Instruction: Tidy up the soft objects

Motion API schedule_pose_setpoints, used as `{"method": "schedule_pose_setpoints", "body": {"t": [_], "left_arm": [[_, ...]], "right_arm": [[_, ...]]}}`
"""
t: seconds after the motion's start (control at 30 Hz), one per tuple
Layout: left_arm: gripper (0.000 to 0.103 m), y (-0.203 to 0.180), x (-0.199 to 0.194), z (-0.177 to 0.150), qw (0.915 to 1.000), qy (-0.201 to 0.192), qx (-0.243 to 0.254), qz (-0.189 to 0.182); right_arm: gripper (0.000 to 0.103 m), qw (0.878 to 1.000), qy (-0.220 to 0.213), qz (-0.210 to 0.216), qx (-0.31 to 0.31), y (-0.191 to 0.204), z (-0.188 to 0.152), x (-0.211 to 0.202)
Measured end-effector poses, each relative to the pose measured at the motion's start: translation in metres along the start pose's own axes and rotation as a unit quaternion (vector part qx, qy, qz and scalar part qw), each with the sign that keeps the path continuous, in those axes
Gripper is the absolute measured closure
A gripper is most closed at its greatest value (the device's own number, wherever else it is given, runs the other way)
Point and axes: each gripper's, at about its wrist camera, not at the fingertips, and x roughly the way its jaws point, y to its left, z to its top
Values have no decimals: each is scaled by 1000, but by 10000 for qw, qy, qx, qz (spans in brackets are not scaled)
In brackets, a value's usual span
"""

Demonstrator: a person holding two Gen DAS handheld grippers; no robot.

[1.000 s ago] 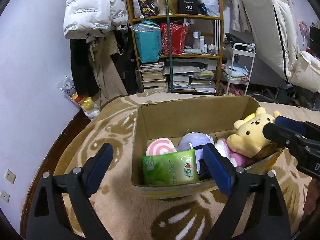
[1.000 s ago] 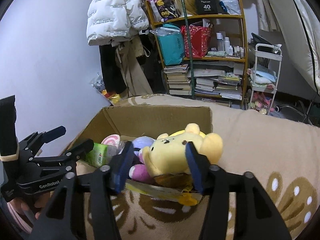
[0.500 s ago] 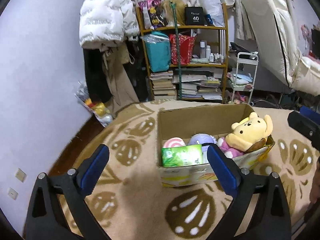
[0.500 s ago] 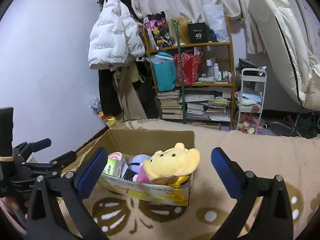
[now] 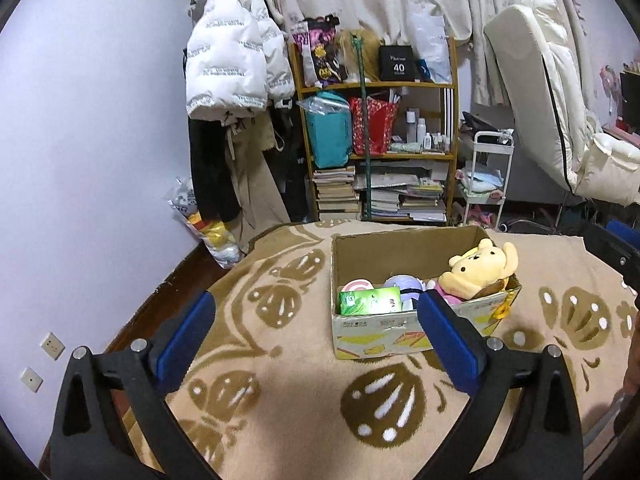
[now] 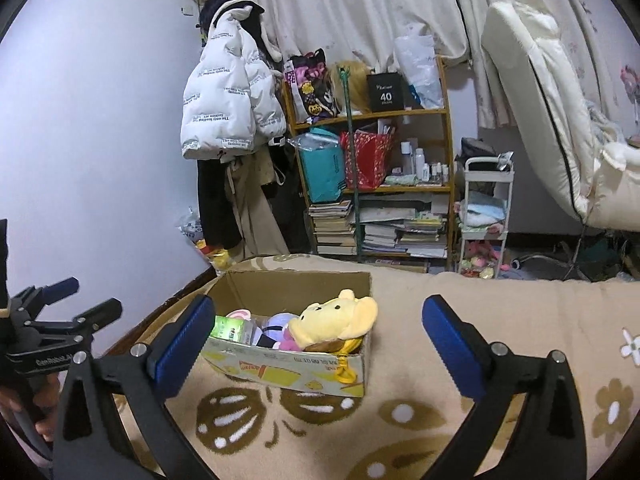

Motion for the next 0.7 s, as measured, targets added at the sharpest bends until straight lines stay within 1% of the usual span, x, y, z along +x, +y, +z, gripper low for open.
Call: {"method": "schedule_pose_setpoints", "body": {"t": [0.13, 0.2, 0.27, 0.4, 0.57, 0.7], "left_arm": [[3, 3, -18, -5, 9999, -148, 19, 54], [3, 4, -24, -9, 9998, -162, 11, 74], [3, 6, -30, -14, 9998, -198, -32, 96], [3, 8, -45, -26, 9994, -333, -52, 85], [3, 11, -49, -38, 9993, -373, -77, 15], [3, 11, -50, -44, 9991, -420, -45, 39]], "right_arm": [[0, 9999, -142, 34, 49, 1, 0, -18], [0, 9998, -204, 50, 51, 2, -2, -25], [0, 9996, -279, -10, 10, 4, -5, -32], [0, 9995, -287, -83, 36, 4, -12, -40], [0, 9994, -270, -199, 31, 4, -23, -45], [0, 9989, -319, -344, -54, 5, -30, -48]]}}
